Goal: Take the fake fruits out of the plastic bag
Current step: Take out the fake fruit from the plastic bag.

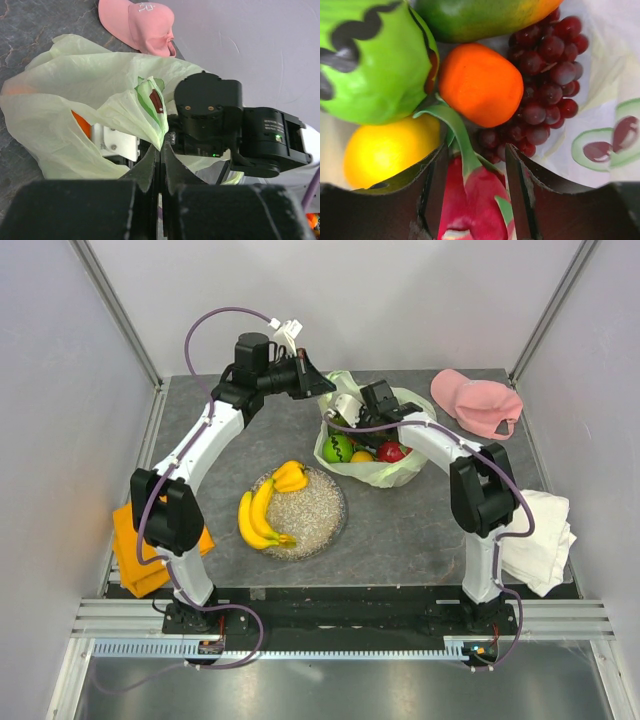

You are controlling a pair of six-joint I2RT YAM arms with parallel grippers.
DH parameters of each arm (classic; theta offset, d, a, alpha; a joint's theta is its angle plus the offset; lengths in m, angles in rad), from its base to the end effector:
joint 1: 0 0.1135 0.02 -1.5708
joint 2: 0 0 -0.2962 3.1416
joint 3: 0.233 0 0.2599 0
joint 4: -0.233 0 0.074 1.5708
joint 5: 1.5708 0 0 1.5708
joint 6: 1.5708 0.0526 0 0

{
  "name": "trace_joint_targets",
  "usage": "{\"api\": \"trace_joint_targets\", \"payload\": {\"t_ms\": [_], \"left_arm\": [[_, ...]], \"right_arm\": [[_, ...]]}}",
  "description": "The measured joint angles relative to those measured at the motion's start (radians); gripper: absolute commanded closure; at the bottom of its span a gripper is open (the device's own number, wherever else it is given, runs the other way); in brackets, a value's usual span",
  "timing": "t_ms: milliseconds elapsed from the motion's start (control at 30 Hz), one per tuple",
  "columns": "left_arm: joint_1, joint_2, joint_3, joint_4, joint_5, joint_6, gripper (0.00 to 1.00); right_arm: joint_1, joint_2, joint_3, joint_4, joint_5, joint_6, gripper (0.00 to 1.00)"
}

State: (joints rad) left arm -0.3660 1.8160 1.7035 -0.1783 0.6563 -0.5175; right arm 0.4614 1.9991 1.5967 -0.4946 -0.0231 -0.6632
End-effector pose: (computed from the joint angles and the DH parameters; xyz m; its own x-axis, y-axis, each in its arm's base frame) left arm 0.4187 -0.1949 0.3989 -0.6430 -0.1733 -0.7460 0.5883 0.5119 -0.6260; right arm 0.4276 0.2140 0.2402 -0.2695 -0.8213 -0.5028 -0.7917 0.4862 -0.3699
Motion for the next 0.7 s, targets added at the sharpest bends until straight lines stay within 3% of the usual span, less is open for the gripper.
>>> {"api": "trace_joint_targets", "payload": {"t_ms": [67, 100, 133, 333, 500, 700], "left_arm": [[0.0, -0.001, -0.003, -0.001, 0.0, 0.0, 0.98], [0.0, -0.001, -0.003, -0.002, 0.0, 0.001, 0.98], [0.0, -0.002, -0.003, -0.002, 0.0, 0.001, 0.98], [0.0, -0.002, -0.003, -0.006, -0.001, 0.008, 0.98], [0.0, -0.002, -0.003, -0.007, -0.001, 0.01, 0.98], [0.006, -0.006, 0.022, 0.01, 0.003, 0.021, 0.98]], "right_arm": [[-0.003, 0.025, 0.01, -0.003, 0.011, -0.006, 0.5], [-0.003, 0.035, 0.017, -0.005, 0.018, -0.01, 0.55], [-0.003, 0.05, 0.031, -0.015, 0.023, -0.013, 0.69], [-0.003, 0.072, 0.083, -0.075, 0.025, -0.018, 1.0], [-0.005, 0.006, 0.104, -0.136, -0.005, -0.008, 1.0], [-0.019, -0.223, 0.102, -0.212, -0.142, 0.03, 1.0]]}}
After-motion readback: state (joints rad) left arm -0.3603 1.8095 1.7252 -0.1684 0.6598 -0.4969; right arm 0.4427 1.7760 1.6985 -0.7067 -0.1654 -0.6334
